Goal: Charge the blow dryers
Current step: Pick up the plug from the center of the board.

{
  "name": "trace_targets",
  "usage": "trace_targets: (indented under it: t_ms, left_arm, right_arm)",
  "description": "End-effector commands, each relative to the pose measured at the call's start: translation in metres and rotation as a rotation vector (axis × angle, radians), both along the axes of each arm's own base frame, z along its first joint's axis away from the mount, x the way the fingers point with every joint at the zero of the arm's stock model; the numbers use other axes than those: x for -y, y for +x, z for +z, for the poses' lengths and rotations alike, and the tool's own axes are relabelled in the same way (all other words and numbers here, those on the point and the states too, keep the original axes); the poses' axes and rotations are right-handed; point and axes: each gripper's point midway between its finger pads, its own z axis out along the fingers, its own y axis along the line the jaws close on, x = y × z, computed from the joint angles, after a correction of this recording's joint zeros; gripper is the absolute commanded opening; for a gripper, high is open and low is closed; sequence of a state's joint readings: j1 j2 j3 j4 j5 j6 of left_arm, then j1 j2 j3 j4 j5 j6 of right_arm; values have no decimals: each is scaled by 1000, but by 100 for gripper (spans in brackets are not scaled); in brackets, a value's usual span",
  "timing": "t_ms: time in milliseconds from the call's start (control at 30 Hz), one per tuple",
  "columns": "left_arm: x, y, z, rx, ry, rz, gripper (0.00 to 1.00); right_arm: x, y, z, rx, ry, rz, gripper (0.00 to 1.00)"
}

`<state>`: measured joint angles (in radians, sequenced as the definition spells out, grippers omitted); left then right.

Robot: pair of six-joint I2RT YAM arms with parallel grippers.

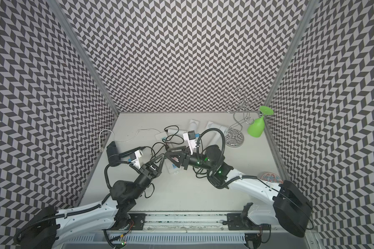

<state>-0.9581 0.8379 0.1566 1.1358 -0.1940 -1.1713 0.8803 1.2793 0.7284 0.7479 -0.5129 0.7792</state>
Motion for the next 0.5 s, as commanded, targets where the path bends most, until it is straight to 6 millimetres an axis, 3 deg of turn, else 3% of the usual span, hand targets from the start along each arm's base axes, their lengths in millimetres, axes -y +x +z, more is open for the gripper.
trace_targets:
  t_ms: [0, 33, 67, 300, 367, 400, 433, 467]
  left_arm:
    - [-4, 2, -3, 7, 22, 23, 8]
    - [-5, 2, -2, 12, 21, 23, 8]
    - [-5, 1, 0, 19, 19, 23, 8]
    - [-4, 0, 2, 33, 25, 14, 8]
    - [-4, 1, 0, 29, 28, 17, 8]
    - [-4, 1, 0, 28, 27, 20, 8]
    - [-4, 1, 0, 28, 29, 19, 8]
    - [-3, 1, 0, 27, 29, 19, 8]
  right_arm:
    - [6, -21, 15, 26, 68, 91, 43]
    - [7, -23, 13, 24, 72, 99, 64]
    - [9, -22, 12, 20, 76, 94, 97]
    - [13, -11, -4, -11, 47, 40, 99]
    - [13, -12, -4, -3, 42, 46, 82]
    - [13, -13, -4, -6, 44, 54, 51]
    - [13, -12, -5, -17, 41, 54, 13]
    - [12, -12, -6, -20, 39, 56, 6]
